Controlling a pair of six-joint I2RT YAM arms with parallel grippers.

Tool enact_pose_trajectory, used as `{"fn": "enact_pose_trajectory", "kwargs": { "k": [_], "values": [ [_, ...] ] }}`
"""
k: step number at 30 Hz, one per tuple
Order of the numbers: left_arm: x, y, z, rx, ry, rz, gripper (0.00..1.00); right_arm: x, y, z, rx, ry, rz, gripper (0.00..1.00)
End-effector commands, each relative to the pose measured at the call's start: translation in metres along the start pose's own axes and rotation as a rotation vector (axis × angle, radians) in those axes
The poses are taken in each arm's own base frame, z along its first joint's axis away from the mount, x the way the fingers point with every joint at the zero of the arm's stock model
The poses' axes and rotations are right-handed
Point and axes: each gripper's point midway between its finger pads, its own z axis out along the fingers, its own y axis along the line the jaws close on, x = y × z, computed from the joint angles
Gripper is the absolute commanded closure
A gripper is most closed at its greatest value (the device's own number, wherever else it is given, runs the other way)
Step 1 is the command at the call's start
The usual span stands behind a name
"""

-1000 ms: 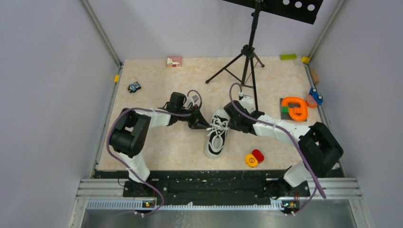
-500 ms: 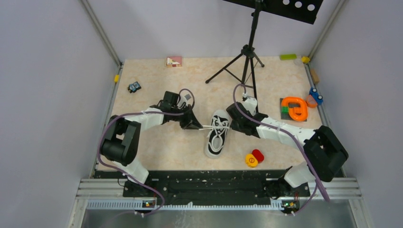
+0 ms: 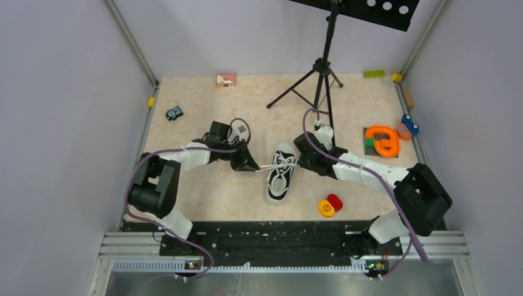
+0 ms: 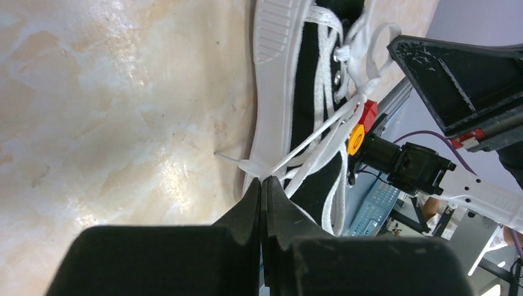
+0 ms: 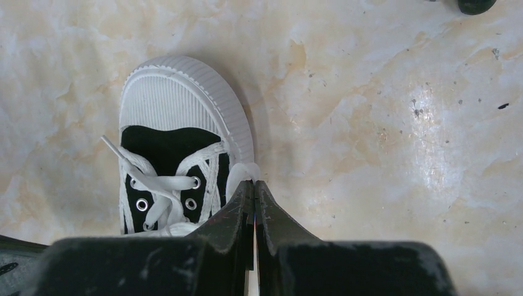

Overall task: Tie the shoes
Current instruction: Tie the shoelace on the shoe.

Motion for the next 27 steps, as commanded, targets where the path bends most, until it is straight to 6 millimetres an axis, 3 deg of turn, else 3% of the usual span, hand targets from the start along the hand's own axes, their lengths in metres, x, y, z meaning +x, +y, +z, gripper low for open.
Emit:
{"fn": "enact_pose_trajectory", "kwargs": {
  "k": [1,5,11,14,17,21,24,27],
  "values": [
    [-0.01,-0.008,-0.021,-0.031,-0.061,0.073,1.0,-0.016,-0.03,-0.002,0.108,-0.073,-0.021,1.0],
    [-0.012,-0.013,-0.026,-0.032,-0.078,0.091,1.0,-0.016,-0.027,0.001,0.102,-0.073,-0.024,1.0],
    [-0.002,0.01,-0.012,-0.048,-0.027,0.045,1.0,-0.007,-0.033,0.006,0.114,-0.054,-0.03,1.0],
    [-0.001,0.008,-0.01,-0.027,-0.015,0.04,1.0,-0.006,-0.032,0.002,0.092,-0.051,-0.032,1.0],
    [-0.001,0.002,-0.01,0.001,0.003,0.059,1.0,-0.009,-0.017,-0.006,-0.01,-0.049,-0.044,1.0],
    [0.002,-0.007,-0.01,0.015,0.037,0.097,1.0,-0.016,0.001,-0.021,-0.127,-0.054,-0.063,0.66],
    [0.002,-0.014,-0.01,0.033,0.057,0.118,1.0,-0.031,0.018,-0.033,-0.197,-0.087,-0.081,0.57],
    [0.0,-0.017,-0.01,0.039,0.059,0.125,1.0,-0.041,0.043,-0.035,-0.266,-0.086,-0.153,0.56]
  ]
}}
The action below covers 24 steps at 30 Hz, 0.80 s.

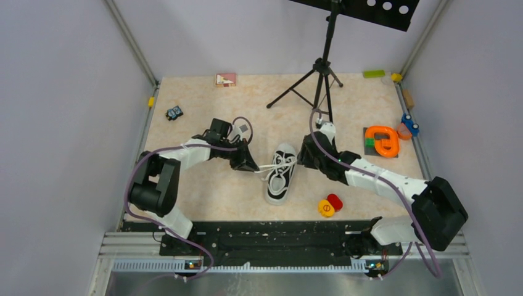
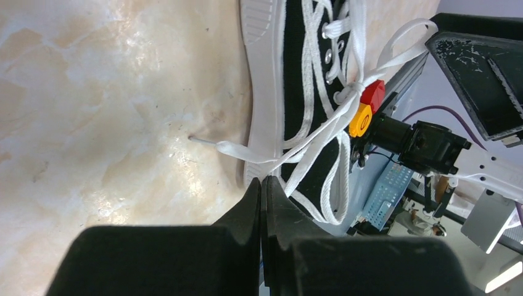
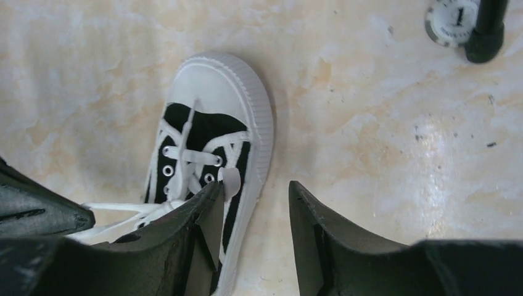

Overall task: Tie the shoes
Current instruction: Tie the shoelace on the shoe.

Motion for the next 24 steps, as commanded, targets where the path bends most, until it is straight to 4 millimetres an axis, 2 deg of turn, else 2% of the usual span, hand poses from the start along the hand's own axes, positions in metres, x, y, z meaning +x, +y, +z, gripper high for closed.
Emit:
{"fn": "enact_pose_trajectory", "kwargs": {
  "k": [1,4,7,11,13,18,21,24],
  "values": [
    [-0.008,-0.014,-0.003,0.041,0.008,0.059,1.0,-0.033,0.044,-0.001,-0.13,-0.038,-0.097,0.55],
    [-0.009,-0.016,-0.003,0.045,0.009,0.06,1.0,-0.034,0.061,0.012,-0.142,0.01,-0.143,0.54],
    [-0.008,-0.016,-0.004,0.045,0.01,0.059,1.0,-0.035,0.066,0.021,-0.115,0.035,-0.142,0.53],
    [-0.008,-0.015,-0.004,0.041,0.011,0.056,1.0,-0.033,0.051,0.027,-0.015,0.053,-0.075,0.53],
    [-0.007,-0.015,-0.004,0.041,0.011,0.055,1.0,-0.026,0.034,0.024,0.025,0.054,-0.03,0.54],
    [-0.009,-0.016,-0.004,0.044,0.011,0.058,1.0,-0.01,-0.007,0.003,0.071,0.03,0.061,0.57],
    [-0.01,-0.016,-0.003,0.045,0.013,0.057,1.0,0.004,-0.016,-0.006,0.047,0.071,0.044,0.58],
    [-0.013,-0.016,-0.001,0.045,0.006,0.051,1.0,0.015,-0.009,-0.013,-0.042,0.105,-0.002,0.59]
  ]
}}
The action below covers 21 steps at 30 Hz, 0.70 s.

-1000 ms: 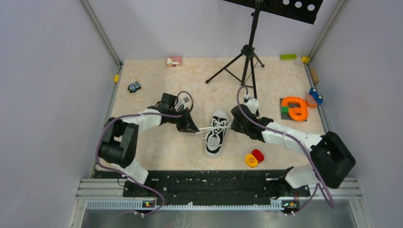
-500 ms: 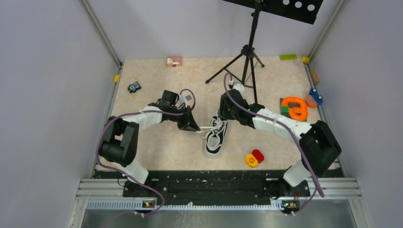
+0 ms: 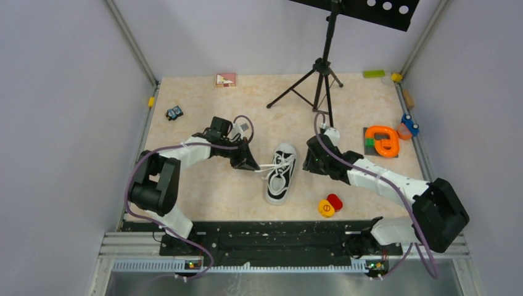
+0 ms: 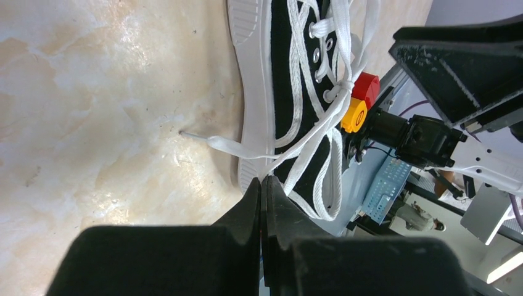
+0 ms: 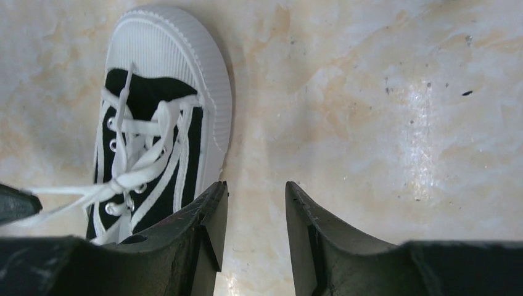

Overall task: Tie the shoes
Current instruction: Tie the shoelace on the shoe.

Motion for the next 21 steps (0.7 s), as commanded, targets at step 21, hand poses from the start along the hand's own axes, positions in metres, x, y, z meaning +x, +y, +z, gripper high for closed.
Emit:
{"fn": "enact_pose_trajectory", "kwargs": {
  "k": [21],
  "values": [
    [-0.012,-0.015,0.002,0.052,-0.015,-0.004,1.0,-0.028,0.117,0.04,-0.309,0.025,-0.171,0.55]
  ]
}}
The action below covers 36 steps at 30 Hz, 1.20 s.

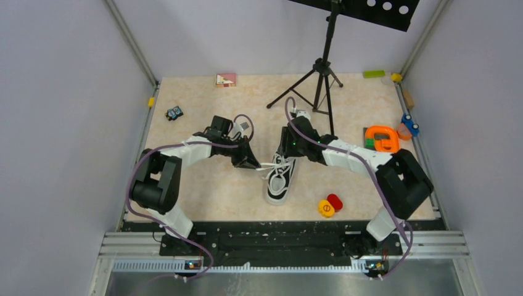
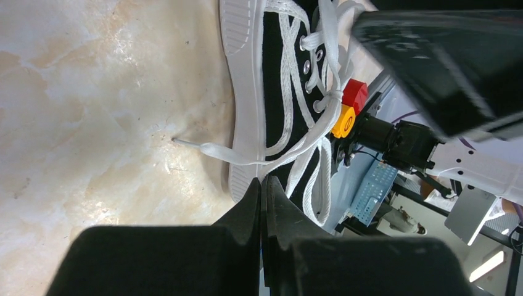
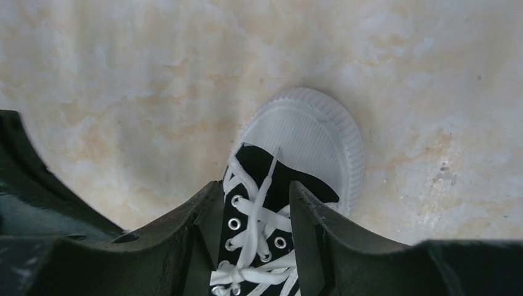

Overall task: Tie the shoes
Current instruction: Tie the shoelace on the shoe.

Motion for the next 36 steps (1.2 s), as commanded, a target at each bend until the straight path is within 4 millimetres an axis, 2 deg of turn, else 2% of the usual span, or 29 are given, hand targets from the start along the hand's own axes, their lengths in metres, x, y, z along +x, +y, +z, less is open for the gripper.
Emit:
{"fn": "enact_pose_trajectory", "kwargs": {
  "k": [1,2,5,8,13,16,25,36],
  "values": [
    [-0.005,-0.01,-0.001,0.033,-0.01,0.03,1.0,0.009,0.016,0.013,-0.055,0.05,-0.005,0.55],
    [-0.005,-0.011,-0.001,0.034,-0.01,0.03,1.0,0.013,0.014,0.014,-0.048,0.06,0.002,0.56],
    [-0.005,-0.01,0.0,0.034,-0.005,0.025,1.0,0.018,0.011,0.017,-0.045,0.069,0.005,0.7],
    [-0.004,-0.009,0.0,0.033,-0.003,0.025,1.0,0.013,0.009,0.015,-0.034,0.041,0.02,1.0],
    [-0.003,-0.007,0.001,0.032,-0.001,0.026,1.0,-0.013,0.006,-0.004,-0.012,-0.076,0.058,1.0],
    [-0.003,-0.006,0.002,0.034,0.004,0.023,1.0,-0.022,0.006,-0.009,-0.007,-0.113,0.063,1.0],
    [-0.002,-0.006,0.004,0.039,0.014,0.021,1.0,-0.029,0.009,-0.006,-0.009,-0.138,0.109,1.0],
    [-0.001,-0.006,0.003,0.038,0.017,0.023,1.0,-0.037,-0.012,-0.006,0.084,-0.161,0.129,1.0]
  ]
}}
